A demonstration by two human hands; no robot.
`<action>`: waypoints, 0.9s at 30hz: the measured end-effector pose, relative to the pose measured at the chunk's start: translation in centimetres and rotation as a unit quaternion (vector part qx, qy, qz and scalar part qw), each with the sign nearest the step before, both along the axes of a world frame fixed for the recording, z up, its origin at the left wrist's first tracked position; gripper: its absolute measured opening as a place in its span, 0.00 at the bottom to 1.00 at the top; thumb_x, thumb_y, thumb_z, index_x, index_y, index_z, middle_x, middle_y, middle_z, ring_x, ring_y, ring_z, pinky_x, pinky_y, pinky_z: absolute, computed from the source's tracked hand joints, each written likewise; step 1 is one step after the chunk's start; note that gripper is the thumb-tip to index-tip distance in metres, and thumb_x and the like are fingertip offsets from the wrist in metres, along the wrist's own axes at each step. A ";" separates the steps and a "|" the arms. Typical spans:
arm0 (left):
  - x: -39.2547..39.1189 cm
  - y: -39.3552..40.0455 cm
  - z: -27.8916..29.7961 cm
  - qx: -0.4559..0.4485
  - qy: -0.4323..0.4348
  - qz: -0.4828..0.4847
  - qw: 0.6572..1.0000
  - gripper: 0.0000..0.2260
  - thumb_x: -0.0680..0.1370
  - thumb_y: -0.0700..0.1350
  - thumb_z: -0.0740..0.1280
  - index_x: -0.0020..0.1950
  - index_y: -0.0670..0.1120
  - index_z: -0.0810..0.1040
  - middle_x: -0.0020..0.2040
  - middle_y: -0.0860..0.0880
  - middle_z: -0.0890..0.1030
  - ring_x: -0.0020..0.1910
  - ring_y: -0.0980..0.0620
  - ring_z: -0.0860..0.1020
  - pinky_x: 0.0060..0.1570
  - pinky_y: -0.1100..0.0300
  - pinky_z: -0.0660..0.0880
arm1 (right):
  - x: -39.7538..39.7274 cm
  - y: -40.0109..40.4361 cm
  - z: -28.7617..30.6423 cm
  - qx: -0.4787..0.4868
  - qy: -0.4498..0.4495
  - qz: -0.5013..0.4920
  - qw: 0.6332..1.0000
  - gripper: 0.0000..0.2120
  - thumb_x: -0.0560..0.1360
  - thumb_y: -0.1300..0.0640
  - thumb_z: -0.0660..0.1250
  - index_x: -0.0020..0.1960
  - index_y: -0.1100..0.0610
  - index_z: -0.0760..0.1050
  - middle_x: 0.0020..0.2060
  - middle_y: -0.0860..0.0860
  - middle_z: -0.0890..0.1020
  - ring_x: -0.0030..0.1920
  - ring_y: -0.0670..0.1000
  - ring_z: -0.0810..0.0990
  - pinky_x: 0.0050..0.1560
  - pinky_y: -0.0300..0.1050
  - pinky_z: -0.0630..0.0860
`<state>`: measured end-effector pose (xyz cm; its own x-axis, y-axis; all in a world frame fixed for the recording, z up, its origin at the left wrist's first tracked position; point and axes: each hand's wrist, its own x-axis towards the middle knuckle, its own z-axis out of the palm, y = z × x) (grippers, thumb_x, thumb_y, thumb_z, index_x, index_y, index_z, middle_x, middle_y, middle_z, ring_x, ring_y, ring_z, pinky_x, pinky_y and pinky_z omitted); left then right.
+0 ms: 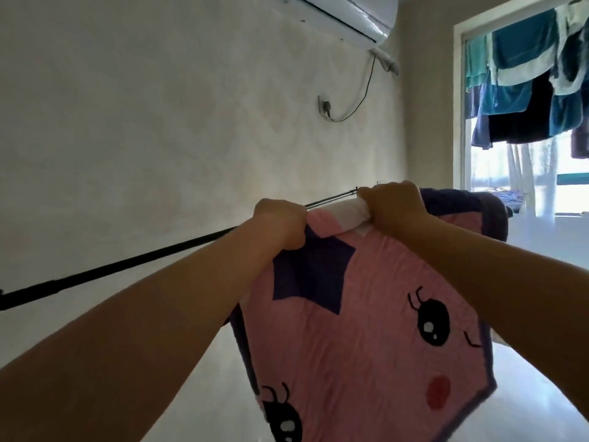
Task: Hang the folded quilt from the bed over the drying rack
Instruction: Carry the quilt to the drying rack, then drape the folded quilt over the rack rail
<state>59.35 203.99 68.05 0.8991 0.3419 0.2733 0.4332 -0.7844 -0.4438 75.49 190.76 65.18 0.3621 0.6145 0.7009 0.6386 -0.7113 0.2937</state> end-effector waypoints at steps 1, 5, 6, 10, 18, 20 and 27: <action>1.6 0.9 0.9 0.011 -0.001 0.020 1.000 0.13 0.75 0.44 0.61 0.59 0.48 0.74 0.51 0.50 0.79 0.46 0.48 0.77 0.42 0.56 0.70 | 2.0 1.8 1.2 0.010 -0.013 0.017 1.000 0.08 0.77 0.56 0.60 0.55 0.51 0.73 0.43 0.50 0.81 0.44 0.55 0.81 0.43 0.47 0.66; 2.8 2.2 4.4 0.077 -0.033 0.049 0.995 0.14 0.76 0.43 0.60 0.62 0.48 0.72 0.50 0.50 0.78 0.42 0.49 0.74 0.41 0.57 0.68 | 4.3 4.4 4.5 0.037 -0.055 0.044 0.997 0.07 0.76 0.58 0.62 0.54 0.54 0.72 0.41 0.52 0.81 0.42 0.57 0.80 0.41 0.47 0.64; 3.3 2.7 4.9 0.090 -0.037 0.061 0.993 0.15 0.76 0.43 0.60 0.62 0.48 0.72 0.50 0.49 0.78 0.42 0.49 0.73 0.41 0.57 0.67 | 5.0 5.1 5.2 0.057 -0.072 0.059 0.994 0.07 0.76 0.59 0.62 0.53 0.55 0.72 0.40 0.53 0.81 0.41 0.57 0.80 0.40 0.47 0.64; 6.4 5.5 5.3 0.108 -0.064 0.139 0.982 0.17 0.76 0.42 0.62 0.64 0.46 0.68 0.52 0.48 0.78 0.44 0.48 0.74 0.43 0.57 0.65 | 9.3 10.5 5.9 0.070 -0.111 0.104 0.986 0.05 0.71 0.61 0.67 0.46 0.55 0.74 0.31 0.53 0.79 0.32 0.56 0.79 0.35 0.46 0.63; 13.2 9.4 0.0 0.194 -0.131 0.250 0.940 0.15 0.76 0.42 0.64 0.62 0.47 0.70 0.56 0.45 0.78 0.53 0.43 0.76 0.53 0.50 0.67 | 16.8 18.7 2.7 0.075 -0.072 0.247 0.964 0.08 0.72 0.61 0.63 0.52 0.55 0.73 0.35 0.52 0.80 0.38 0.57 0.80 0.39 0.47 0.64; 14.0 9.5 -1.2 0.208 -0.157 0.268 0.927 0.13 0.77 0.41 0.63 0.61 0.46 0.72 0.57 0.44 0.77 0.54 0.42 0.74 0.53 0.48 0.69 | 17.3 20.0 2.1 0.068 -0.055 0.262 0.961 0.08 0.74 0.61 0.61 0.53 0.55 0.73 0.38 0.52 0.81 0.40 0.57 0.81 0.41 0.47 0.64; 17.7 5.7 -5.6 0.094 -0.224 0.306 0.921 0.16 0.81 0.49 0.59 0.66 0.44 0.67 0.57 0.41 0.77 0.51 0.40 0.78 0.44 0.50 0.74 | 19.1 23.1 1.1 0.045 0.027 0.275 0.960 0.08 0.77 0.60 0.59 0.53 0.54 0.74 0.42 0.51 0.82 0.45 0.57 0.81 0.47 0.49 0.68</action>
<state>77.03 209.70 62.49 0.3371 0.6555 0.6758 0.9409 -0.2599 -0.2173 94.60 213.84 66.23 0.0370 0.6611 0.7494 0.9375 -0.2827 0.2031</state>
